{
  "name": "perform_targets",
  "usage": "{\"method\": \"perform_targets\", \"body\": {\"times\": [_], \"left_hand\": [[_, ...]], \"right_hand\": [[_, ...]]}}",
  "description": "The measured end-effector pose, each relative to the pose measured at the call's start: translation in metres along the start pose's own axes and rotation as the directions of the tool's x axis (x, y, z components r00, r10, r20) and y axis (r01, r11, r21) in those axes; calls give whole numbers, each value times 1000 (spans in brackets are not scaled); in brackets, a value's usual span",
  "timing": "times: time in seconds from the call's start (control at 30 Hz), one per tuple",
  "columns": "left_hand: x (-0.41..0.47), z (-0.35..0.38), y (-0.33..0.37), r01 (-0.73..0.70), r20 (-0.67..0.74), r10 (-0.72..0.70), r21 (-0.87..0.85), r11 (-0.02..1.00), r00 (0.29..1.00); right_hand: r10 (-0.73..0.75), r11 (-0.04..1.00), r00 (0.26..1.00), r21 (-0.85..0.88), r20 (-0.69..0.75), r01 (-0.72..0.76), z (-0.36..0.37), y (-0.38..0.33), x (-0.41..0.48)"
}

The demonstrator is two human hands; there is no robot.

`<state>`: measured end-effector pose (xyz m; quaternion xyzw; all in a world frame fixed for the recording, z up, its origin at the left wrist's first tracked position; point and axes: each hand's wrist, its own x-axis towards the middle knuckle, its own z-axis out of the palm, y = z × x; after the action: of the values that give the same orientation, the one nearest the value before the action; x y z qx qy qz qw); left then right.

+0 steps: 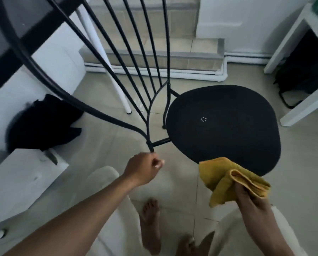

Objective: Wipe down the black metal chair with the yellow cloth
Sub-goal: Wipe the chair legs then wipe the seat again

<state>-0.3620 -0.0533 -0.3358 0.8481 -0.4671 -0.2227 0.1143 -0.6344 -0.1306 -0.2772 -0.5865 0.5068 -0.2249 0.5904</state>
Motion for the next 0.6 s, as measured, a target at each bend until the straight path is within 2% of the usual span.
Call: {"method": "perform_targets", "body": {"times": [0.07, 0.1, 0.17, 0.27, 0.33, 0.4, 0.5, 0.6], "left_hand": [[0, -8, -19, 163, -71, -170, -88, 983, 983], [3, -11, -23, 188, -97, -203, -143, 972, 974], [11, -16, -23, 165, -111, -195, -238, 957, 974], [26, -11, -7, 150, -58, -192, -422, 894, 980], [38, -2, 0, 158, -82, -240, -546, 823, 967], [48, 7, 3, 155, -158, -304, -595, 788, 939], [59, 19, 2, 180, -201, -382, -629, 757, 902], [66, 30, 0, 156, -283, -412, -630, 761, 866]], "right_hand": [[17, 998, 994, -61, 108, -10, 20, 1, 8], [28, 994, 984, -110, 178, -8, 32, 3, 12], [19, 989, 959, -147, 284, 23, 61, 14, 25], [28, 981, 917, -187, 399, 52, 109, 27, 45], [-25, 980, 904, -167, 427, 106, 140, 33, 61], [-128, 974, 899, -120, 418, 195, 168, 47, 80], [-105, 985, 902, -81, 419, 152, 202, 68, 101], [-56, 983, 909, -136, 412, 123, 223, 77, 116]]}}
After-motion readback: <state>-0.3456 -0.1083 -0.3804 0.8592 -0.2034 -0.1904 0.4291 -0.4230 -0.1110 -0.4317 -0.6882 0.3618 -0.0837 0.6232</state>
